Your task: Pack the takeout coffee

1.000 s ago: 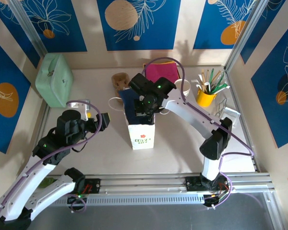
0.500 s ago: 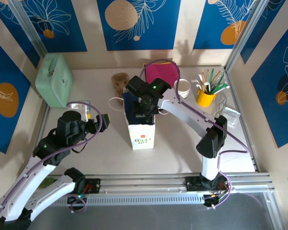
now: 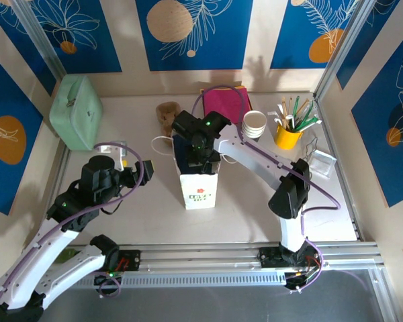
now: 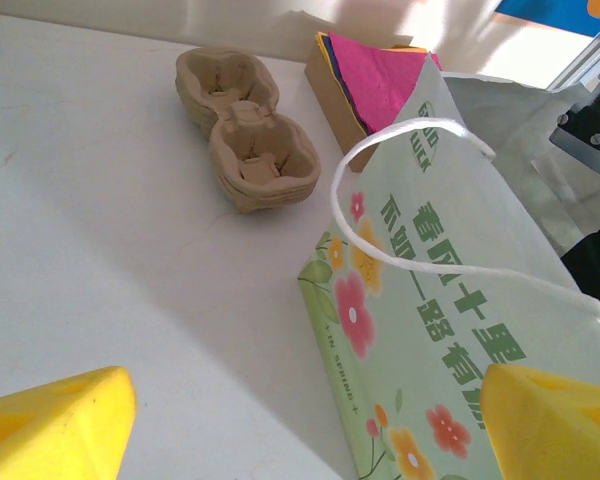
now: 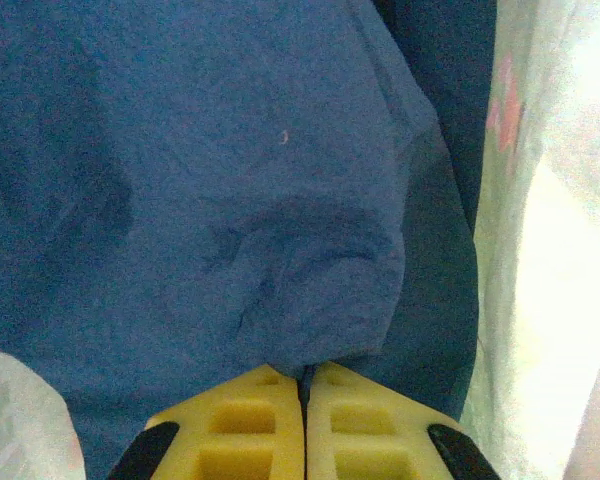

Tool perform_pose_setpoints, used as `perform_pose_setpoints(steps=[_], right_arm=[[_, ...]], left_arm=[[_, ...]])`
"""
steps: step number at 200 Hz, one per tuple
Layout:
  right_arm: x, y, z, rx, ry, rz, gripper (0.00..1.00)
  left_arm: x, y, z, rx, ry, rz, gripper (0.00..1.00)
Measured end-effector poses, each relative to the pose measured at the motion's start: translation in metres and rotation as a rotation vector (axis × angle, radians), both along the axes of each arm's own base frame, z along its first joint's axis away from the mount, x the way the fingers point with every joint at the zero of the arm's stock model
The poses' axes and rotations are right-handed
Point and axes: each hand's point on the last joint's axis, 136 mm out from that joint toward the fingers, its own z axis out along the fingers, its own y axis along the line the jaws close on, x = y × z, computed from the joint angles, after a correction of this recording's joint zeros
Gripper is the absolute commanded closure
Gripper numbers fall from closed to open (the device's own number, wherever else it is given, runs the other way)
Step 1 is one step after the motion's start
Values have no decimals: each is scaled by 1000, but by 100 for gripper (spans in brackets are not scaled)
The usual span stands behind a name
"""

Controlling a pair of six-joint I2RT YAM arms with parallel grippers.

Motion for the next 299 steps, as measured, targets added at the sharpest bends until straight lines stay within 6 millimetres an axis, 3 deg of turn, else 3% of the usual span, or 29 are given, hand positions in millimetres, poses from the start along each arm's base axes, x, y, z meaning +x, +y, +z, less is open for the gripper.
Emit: perform_pose_setpoints(steps=[72,142,162,193,244,271,299], right_arm=[[2,6,18,34,-32,11,76],[6,12,40,79,-77,22,73],[8,14,48,104,-100,38,66],[10,18,72,172,-164,74,63],[10,24,127,317,-299,139,53],[10,19,153,374,-367,166,48],[17,5,174,420,-426,154,47]], left_arm=[[0,0,0,0,0,0,11],[0,0,0,0,0,0,11],[0,1,0,2,-2,5,11],[1,3,0,10,-6,16,11],[4,10,1,42,-22,47,7],[7,20,3,88,-30,91,0],[15,35,9,170,-33,171,1]])
